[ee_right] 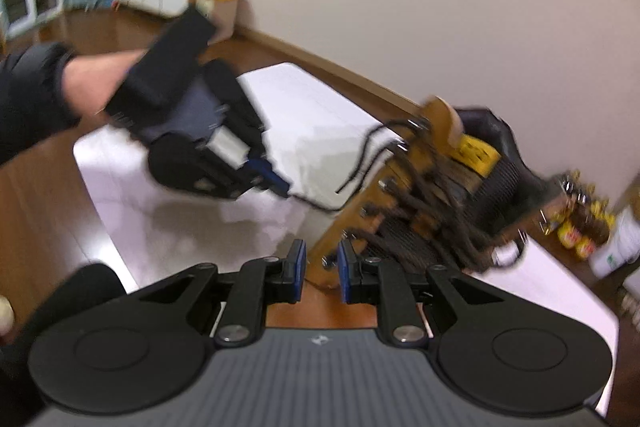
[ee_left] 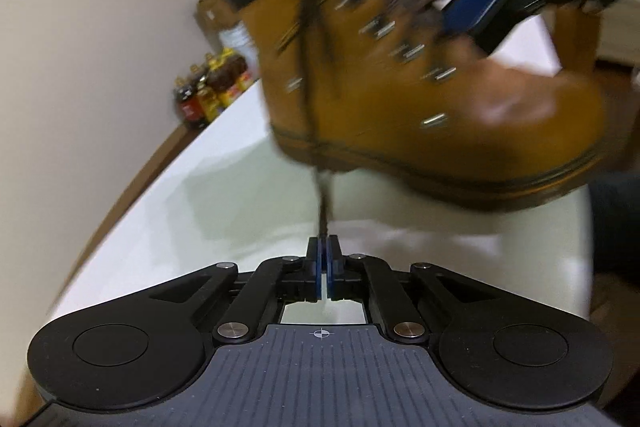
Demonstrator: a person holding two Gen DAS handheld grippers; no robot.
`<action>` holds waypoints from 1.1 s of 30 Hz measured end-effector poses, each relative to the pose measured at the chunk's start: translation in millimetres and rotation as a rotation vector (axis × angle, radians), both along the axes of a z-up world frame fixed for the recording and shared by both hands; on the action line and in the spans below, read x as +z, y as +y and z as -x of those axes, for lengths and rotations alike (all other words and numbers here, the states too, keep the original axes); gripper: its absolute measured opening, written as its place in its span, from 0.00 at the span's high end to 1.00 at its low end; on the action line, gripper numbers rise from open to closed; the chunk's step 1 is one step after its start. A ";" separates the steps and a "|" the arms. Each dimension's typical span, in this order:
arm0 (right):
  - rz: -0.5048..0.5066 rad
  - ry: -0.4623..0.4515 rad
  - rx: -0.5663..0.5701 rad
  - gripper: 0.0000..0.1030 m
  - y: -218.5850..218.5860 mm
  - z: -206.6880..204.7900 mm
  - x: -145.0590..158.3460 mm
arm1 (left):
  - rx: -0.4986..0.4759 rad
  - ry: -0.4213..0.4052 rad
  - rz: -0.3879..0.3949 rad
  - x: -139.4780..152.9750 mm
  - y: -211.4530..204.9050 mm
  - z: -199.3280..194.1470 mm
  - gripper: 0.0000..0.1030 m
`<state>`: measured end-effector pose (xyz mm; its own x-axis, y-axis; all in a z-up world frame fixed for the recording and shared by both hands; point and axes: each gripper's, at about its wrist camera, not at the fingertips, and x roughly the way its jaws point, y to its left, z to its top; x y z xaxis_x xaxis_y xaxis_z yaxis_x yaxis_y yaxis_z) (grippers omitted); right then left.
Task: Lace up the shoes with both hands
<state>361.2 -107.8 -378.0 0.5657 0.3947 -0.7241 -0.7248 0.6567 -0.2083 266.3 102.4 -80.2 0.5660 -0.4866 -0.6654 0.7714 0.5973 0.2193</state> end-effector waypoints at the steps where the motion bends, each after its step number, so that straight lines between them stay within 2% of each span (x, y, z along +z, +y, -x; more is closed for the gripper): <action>1: -0.048 0.027 -0.022 0.82 -10.0 -2.1 -0.9 | -0.005 0.006 0.029 2.5 -2.0 11.4 0.98; 3: -0.104 0.059 -0.050 0.82 -22.2 -8.0 -1.5 | -0.016 0.014 0.079 6.6 -6.1 30.3 0.98; 7: -0.267 0.138 -0.127 0.82 -54.4 -11.4 -11.0 | -0.005 -0.007 0.243 22.9 -22.2 71.1 0.98; 13: -0.522 0.281 -0.170 0.82 -96.9 -20.6 -24.9 | 0.084 -0.119 0.350 48.4 -49.1 119.0 0.98; 15: -0.612 0.352 -0.189 0.81 -109.5 -24.3 -32.7 | 0.099 -0.145 0.340 54.1 -53.7 130.4 0.98; 18: -0.746 0.474 -0.219 0.72 -122.8 -26.9 -47.4 | 0.109 -0.161 0.325 51.5 -68.8 142.9 0.98; 23: -0.931 0.657 -0.268 0.72 -134.8 -33.9 -69.9 | 0.104 -0.183 0.289 42.1 -87.1 153.0 0.99; 26: -0.992 0.717 -0.286 0.72 -141.0 -31.2 -73.8 | 0.103 -0.190 0.267 38.9 -94.1 149.9 0.98; 33: -1.060 0.728 -0.294 0.72 -155.7 -33.0 -73.5 | 0.097 -0.198 0.244 38.3 -96.7 146.7 0.98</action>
<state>394.3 -263.5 -451.4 0.3421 0.8853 -0.3149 -0.2550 0.4101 0.8757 119.6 5.7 -41.9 0.7246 -0.5555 -0.4079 0.6646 0.7197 0.2007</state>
